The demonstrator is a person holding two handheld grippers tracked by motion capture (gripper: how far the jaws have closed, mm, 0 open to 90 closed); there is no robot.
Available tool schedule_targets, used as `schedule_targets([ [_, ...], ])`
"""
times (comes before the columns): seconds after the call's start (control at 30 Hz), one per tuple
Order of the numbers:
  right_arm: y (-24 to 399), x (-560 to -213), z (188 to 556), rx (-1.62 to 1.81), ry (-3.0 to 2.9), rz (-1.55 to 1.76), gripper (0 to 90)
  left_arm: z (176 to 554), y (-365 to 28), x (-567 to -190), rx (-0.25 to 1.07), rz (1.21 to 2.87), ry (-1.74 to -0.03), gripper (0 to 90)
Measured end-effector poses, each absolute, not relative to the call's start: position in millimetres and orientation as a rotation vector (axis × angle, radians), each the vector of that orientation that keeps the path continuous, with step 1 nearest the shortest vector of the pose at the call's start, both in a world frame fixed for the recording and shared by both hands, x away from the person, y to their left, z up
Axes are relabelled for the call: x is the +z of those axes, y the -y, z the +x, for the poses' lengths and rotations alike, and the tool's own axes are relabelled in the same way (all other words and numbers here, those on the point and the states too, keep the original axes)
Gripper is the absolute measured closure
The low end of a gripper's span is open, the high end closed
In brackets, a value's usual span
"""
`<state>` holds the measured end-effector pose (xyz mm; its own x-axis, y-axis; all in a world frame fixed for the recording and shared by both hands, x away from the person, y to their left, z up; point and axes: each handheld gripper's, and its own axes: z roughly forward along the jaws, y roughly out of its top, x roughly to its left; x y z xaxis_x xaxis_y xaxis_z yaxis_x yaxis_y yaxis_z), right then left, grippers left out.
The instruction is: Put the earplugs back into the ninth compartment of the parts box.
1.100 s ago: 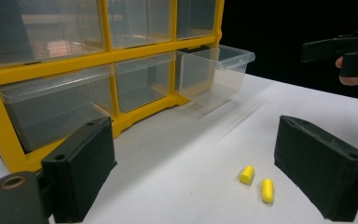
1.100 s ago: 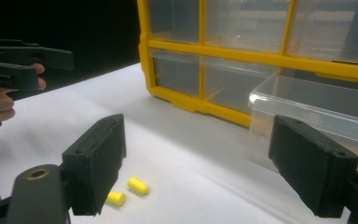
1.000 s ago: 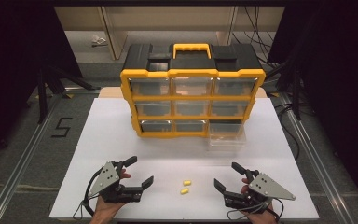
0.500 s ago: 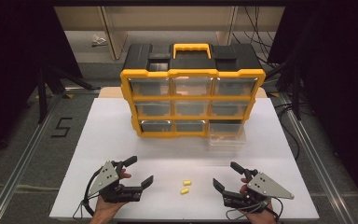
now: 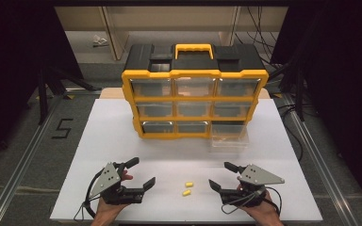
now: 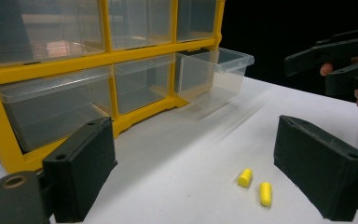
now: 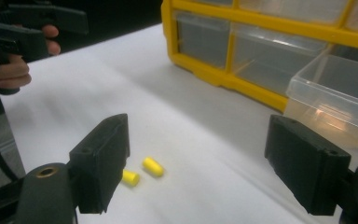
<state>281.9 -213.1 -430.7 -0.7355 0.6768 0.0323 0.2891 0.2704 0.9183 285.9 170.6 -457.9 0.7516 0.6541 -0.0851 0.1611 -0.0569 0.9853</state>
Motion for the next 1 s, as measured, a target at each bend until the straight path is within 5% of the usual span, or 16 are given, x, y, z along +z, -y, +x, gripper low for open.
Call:
schedule_targets([
  [1.0, 144.8, -448.1, 328.3, 1.058, -2.658, 0.655, 39.4, 285.4, -171.3, -457.4, 0.452, 1.6, -0.669, 12.1],
])
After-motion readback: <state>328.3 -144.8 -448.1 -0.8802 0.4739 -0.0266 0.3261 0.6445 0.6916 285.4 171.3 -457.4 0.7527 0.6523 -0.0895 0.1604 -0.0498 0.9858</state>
